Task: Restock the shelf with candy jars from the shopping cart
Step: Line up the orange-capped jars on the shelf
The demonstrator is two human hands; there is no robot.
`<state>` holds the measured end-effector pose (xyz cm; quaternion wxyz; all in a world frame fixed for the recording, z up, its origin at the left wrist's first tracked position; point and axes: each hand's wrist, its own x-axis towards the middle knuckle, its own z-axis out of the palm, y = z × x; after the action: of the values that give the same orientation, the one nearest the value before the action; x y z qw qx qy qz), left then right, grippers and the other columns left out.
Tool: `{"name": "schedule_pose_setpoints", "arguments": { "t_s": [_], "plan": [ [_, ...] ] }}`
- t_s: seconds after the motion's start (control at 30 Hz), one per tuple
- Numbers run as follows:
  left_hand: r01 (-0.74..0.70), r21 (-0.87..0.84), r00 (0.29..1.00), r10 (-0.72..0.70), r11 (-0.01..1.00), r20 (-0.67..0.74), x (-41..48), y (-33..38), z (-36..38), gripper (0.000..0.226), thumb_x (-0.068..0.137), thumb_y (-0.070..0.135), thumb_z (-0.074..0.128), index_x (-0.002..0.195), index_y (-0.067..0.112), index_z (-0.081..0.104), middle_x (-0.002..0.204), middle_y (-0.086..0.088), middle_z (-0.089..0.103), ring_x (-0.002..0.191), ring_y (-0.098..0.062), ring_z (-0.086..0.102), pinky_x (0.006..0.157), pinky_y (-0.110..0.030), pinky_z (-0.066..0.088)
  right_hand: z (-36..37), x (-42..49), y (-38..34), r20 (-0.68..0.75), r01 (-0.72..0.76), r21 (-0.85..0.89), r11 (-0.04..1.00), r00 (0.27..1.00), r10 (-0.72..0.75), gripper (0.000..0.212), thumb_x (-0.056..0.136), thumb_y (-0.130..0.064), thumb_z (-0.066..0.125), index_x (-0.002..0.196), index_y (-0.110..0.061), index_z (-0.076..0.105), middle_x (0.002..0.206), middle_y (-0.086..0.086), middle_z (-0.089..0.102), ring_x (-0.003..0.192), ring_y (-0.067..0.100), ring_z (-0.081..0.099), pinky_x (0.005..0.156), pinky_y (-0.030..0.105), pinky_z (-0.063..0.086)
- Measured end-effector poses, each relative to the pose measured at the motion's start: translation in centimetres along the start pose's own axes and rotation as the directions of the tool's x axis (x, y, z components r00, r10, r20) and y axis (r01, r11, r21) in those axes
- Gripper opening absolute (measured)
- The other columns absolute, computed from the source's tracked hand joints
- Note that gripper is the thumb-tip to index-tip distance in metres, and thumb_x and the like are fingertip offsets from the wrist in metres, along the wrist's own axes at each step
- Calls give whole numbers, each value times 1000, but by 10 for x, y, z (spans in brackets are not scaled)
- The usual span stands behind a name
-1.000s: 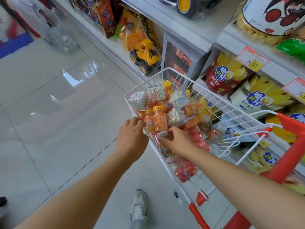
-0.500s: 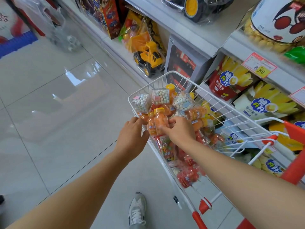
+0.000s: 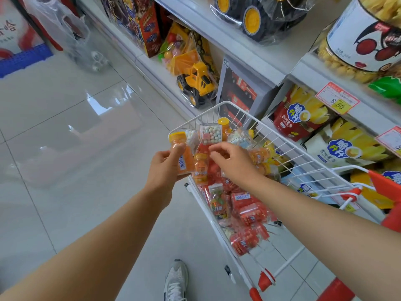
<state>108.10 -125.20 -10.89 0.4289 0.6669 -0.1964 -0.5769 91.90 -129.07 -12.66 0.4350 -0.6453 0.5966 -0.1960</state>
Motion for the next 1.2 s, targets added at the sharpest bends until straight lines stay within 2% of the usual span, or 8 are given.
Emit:
{"name": "schedule_pose_setpoints", "arguments": {
  "t_s": [0.13,0.23,0.47,0.7,0.9,1.03,1.13,1.2],
  "plan": [
    [33,45,999,-31,998,-44,13,-6,-19,51,87,34,67,121,1,49,103,-16,60,84,-22,64,82,-39,57,18,14,-5,44,95,-368,925,995,-85,35,98,-25,50,132,-19,52,126,3,55,117,19,48,101,34,38],
    [24,63,999,-22,998,-32,19,-11,-30,48,88,34,65,121,1,53,99,-14,61,85,-23,64,82,-40,58,37,26,-2,168,154,-631,761,984,-60,40,99,-29,45,137,-18,42,137,2,49,128,23,33,106,40,24],
    [25,69,999,-27,997,25,21,-15,-38,40,85,33,68,112,7,54,98,-14,62,85,-26,67,69,-34,57,48,32,1,140,159,-762,628,987,-81,43,91,-27,55,131,-18,45,131,5,45,121,26,32,97,40,26],
    [28,98,999,-31,995,31,12,-12,-33,51,80,38,72,116,11,49,110,-17,65,96,-31,68,77,-38,57,30,22,2,246,253,-625,738,962,-121,41,85,-31,69,120,-23,49,126,2,53,123,25,39,102,37,27],
    [-75,170,993,57,983,105,-9,7,-3,40,93,41,54,120,12,49,105,-13,65,87,-23,66,70,-31,51,-16,2,1,-27,161,-172,972,985,-168,48,82,-39,73,123,-23,56,111,-3,64,100,15,60,85,31,48],
    [-106,172,986,81,979,143,-37,29,32,31,98,33,34,95,15,59,76,-5,68,75,-20,64,80,-36,50,-70,-22,-12,-156,143,92,985,979,-128,48,80,-37,75,123,-22,62,107,-12,65,97,-1,58,82,11,42],
    [-162,175,975,130,971,182,-64,48,64,25,98,30,36,90,16,55,68,-2,64,71,-20,61,74,-32,47,-114,-51,-19,-216,166,192,967,969,-123,26,81,-36,75,102,-22,68,90,-11,67,81,1,60,76,18,47],
    [-184,167,966,146,969,214,-82,61,88,23,95,32,41,94,15,57,62,0,65,72,-23,62,79,-36,45,-147,-73,-22,-246,184,211,960,961,-130,28,82,-37,73,100,-16,69,82,-8,65,75,4,58,72,22,46]
  ]
}}
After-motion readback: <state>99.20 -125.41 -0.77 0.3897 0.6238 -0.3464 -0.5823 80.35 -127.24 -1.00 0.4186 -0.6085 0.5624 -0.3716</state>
